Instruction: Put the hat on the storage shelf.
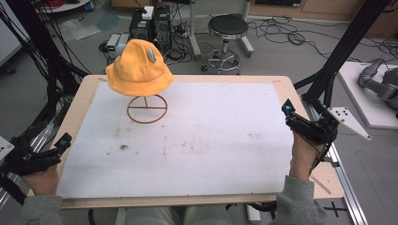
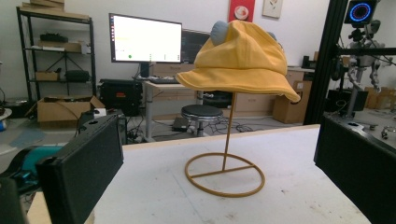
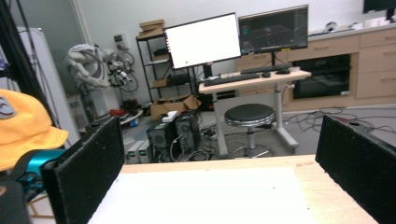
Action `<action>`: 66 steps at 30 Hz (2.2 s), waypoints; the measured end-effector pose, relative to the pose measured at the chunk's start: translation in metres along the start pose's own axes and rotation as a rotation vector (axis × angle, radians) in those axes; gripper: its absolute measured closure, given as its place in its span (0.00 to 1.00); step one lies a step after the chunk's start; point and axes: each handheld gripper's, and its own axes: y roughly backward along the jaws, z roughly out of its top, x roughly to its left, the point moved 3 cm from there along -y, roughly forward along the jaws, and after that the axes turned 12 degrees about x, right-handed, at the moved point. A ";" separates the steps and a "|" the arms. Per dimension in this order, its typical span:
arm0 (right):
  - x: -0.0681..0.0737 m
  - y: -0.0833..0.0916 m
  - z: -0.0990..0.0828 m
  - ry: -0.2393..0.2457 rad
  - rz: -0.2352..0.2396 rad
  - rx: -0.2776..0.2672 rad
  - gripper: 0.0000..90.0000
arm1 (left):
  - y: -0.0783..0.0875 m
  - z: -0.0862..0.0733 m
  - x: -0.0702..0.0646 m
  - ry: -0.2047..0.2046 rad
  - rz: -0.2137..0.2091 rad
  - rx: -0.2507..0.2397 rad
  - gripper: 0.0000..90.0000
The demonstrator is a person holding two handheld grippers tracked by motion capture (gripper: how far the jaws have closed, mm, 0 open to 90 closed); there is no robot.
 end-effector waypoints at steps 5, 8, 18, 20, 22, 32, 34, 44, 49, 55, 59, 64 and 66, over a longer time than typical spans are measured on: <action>-0.007 0.003 -0.010 -0.004 -0.007 0.025 0.01 | -0.002 -0.001 0.001 0.012 -0.012 0.005 0.02; -0.011 0.004 -0.013 -0.026 -0.001 0.022 0.01 | -0.006 -0.003 -0.002 0.008 -0.022 0.016 0.02; -0.006 -0.004 -0.019 -0.013 0.013 0.043 0.01 | -0.010 -0.002 -0.009 -0.007 -0.048 0.025 0.02; -0.006 -0.004 -0.020 -0.016 0.014 0.046 0.01 | -0.010 -0.002 -0.009 -0.006 -0.048 0.027 0.02; -0.006 -0.004 -0.020 -0.017 0.014 0.044 0.01 | -0.010 -0.003 -0.009 -0.005 -0.048 0.028 0.02; -0.009 -0.012 -0.029 -0.028 0.012 0.104 0.01 | -0.012 -0.005 -0.008 -0.006 -0.054 0.037 0.02; -0.010 -0.015 -0.032 -0.028 0.009 0.120 0.01 | -0.012 -0.005 -0.008 -0.006 -0.054 0.037 0.02; -0.014 -0.019 -0.037 -0.054 0.019 0.148 0.01 | -0.012 -0.005 -0.008 -0.006 -0.061 0.038 0.02; -0.014 -0.020 -0.038 -0.051 0.023 0.148 0.01 | -0.012 -0.005 -0.008 -0.007 -0.061 0.038 0.02; -0.012 -0.021 -0.038 -0.046 0.027 0.153 0.01 | -0.013 -0.007 -0.007 -0.006 -0.064 0.045 0.02; -0.012 -0.021 -0.038 -0.046 0.028 0.153 0.01 | -0.014 -0.007 -0.007 -0.005 -0.064 0.048 0.02; -0.013 -0.021 -0.038 -0.051 0.026 0.153 0.01 | -0.014 -0.007 -0.008 -0.005 -0.065 0.046 0.02; -0.013 -0.021 -0.039 -0.052 0.026 0.153 0.01 | -0.014 -0.007 -0.008 -0.005 -0.064 0.048 0.02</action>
